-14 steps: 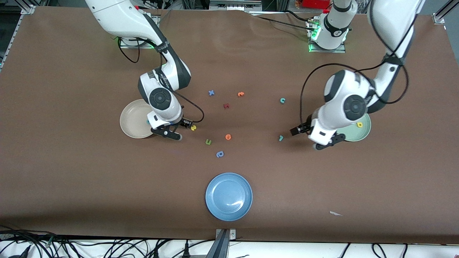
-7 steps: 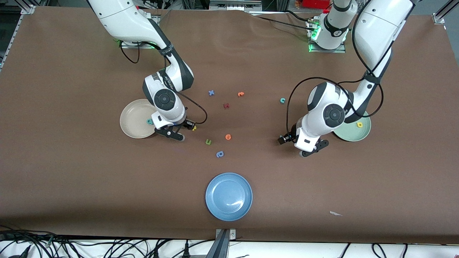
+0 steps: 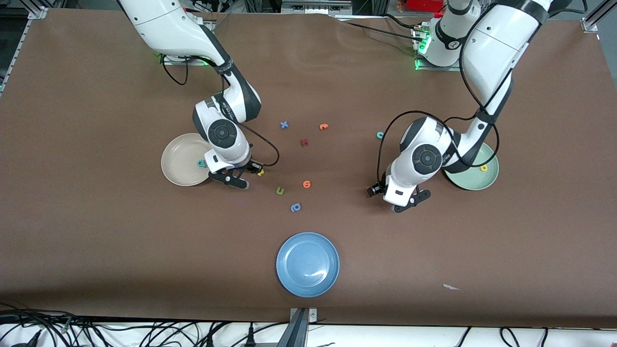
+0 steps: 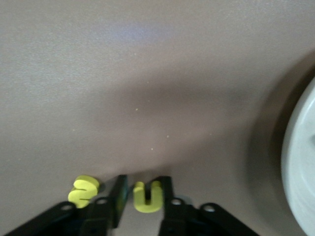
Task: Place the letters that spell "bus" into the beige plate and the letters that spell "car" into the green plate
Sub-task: 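Grasp the teal L and yellow u with both grippers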
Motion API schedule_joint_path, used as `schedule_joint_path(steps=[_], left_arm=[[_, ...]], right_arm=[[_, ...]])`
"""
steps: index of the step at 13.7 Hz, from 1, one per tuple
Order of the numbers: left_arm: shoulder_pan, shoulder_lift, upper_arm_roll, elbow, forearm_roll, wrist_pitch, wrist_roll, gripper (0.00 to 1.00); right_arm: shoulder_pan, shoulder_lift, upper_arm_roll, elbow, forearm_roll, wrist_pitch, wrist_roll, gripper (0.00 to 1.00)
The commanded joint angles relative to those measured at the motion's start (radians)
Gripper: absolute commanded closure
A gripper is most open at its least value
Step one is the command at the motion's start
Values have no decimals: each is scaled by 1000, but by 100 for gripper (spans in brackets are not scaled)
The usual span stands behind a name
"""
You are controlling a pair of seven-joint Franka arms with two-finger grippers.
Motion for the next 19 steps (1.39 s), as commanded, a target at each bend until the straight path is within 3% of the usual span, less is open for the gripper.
schedule_joint_path(steps=[1,5,7,9,12,13,14,15,19], left_arm=[[-43,32,23,27,32,-2,-53,25],[-60,35,48,27,56,-2,-55,29],[-59,38,48,27,65,-2,-55,32],[-59,38,48,29,65,-2,-56,36],[-60,39,48,29,64,-2,-74,48],[-60,41,48,29,65,-2,-84,51],[-60,42,45,29,65,-2,-84,55],[-60,42,45,29,65,-2,-84,58],[-60,47,45,29,65,-2,-84,78]], right_arm=[[7,1,-5,-19,5,3,1,87],[-1,-50,-25,19,-6,-90,-48,88],[-2,-80,-89,53,-4,-227,-183,87],[-4,-111,-155,39,0,-270,-307,87],[-4,-126,-204,8,2,-287,-372,85],[-7,-123,-215,-6,2,-281,-377,75],[-10,-117,-230,-7,11,-289,-375,12],[-22,-117,-230,-6,13,-290,-377,0],[-21,-120,-194,29,48,-292,-367,0]])
